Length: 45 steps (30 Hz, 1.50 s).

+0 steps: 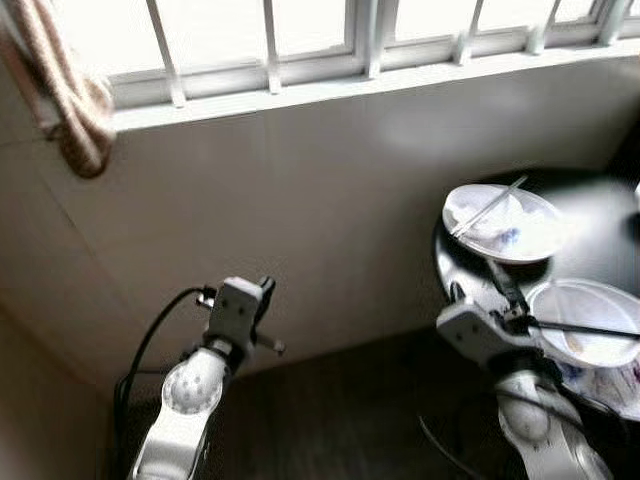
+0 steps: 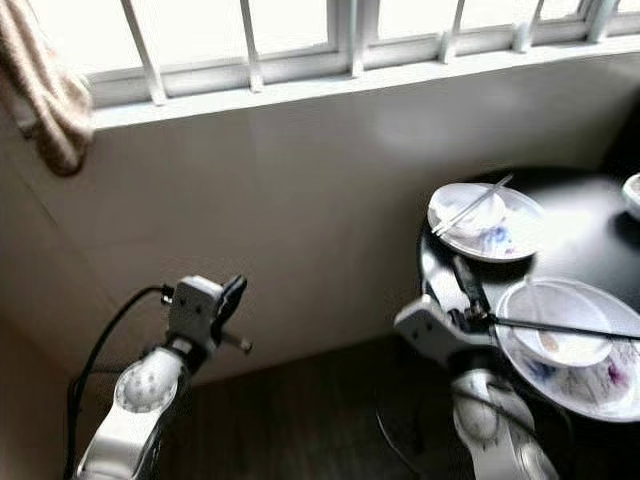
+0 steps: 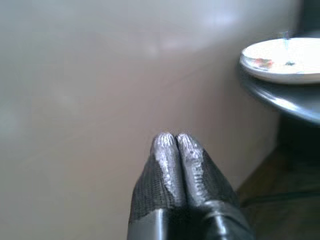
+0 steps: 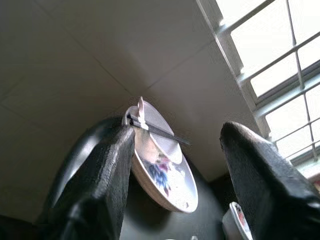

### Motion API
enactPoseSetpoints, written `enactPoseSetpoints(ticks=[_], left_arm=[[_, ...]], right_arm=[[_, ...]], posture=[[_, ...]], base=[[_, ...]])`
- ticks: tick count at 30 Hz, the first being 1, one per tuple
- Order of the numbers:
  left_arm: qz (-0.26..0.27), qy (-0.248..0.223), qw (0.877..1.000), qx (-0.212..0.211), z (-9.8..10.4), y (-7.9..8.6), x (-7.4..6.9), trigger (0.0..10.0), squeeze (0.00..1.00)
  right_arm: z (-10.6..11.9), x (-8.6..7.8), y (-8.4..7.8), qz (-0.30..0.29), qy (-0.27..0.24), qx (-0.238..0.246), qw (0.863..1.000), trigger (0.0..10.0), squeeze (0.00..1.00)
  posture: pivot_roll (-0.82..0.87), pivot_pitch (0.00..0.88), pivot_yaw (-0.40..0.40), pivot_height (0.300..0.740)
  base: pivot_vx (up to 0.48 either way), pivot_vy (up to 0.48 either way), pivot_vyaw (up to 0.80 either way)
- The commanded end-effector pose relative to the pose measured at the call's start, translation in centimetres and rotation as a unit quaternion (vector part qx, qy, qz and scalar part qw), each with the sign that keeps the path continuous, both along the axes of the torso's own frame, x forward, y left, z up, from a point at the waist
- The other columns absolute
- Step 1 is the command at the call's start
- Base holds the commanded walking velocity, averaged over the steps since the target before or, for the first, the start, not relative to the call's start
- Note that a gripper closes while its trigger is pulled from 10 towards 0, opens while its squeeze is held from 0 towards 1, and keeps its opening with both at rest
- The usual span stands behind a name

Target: Kitchen organization

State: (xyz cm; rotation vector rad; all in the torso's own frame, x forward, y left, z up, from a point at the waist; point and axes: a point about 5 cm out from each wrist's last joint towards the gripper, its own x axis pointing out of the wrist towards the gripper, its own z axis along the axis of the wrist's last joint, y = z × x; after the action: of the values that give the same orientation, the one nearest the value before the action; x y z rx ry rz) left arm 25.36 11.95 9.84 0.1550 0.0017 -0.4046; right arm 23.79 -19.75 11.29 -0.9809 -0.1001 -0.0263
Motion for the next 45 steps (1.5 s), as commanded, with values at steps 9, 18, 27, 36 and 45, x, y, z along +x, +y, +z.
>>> enactPoseSetpoints(ticks=[9,18,27,36,45], left_arm=[[0.005,0.000,1.000,0.004,0.0,0.8,-0.2,10.0,0.00],[0.002,0.001,1.000,0.003,0.0,0.8,-0.1,10.0,0.00],[-0.006,0.004,1.000,0.005,-0.1,0.7,-0.1,10.0,0.00],[-0.008,0.005,1.000,0.005,-0.2,0.6,-0.2,10.0,0.00],[-0.009,0.007,1.000,0.000,-0.2,0.5,-0.2,10.0,0.00]], right_arm=[[-0.6,-0.1,1.1,0.040,0.050,0.064,0.996,10.0,0.00],[-1.9,-0.4,-1.0,-0.026,0.107,0.053,0.993,10.0,0.00],[-2.9,-1.0,-0.9,-0.006,0.165,0.023,0.986,10.0,0.00],[-2.9,-0.9,-1.5,-0.017,0.179,0.007,0.984,10.0,0.00],[-2.6,-1.0,-2.6,-0.042,0.168,-0.067,0.983,10.0,0.00]], posture=[[-0.02,0.000,0.036,0.740],[-0.02,0.000,0.038,0.740],[-0.02,0.000,0.041,0.740],[-0.02,0.000,0.036,0.740],[-0.02,0.000,0.035,0.740]], base=[[0.000,0.000,0.00],[0.000,0.000,0.00],[0.000,0.000,0.00],[0.000,0.000,0.00],[0.000,0.000,0.00]])
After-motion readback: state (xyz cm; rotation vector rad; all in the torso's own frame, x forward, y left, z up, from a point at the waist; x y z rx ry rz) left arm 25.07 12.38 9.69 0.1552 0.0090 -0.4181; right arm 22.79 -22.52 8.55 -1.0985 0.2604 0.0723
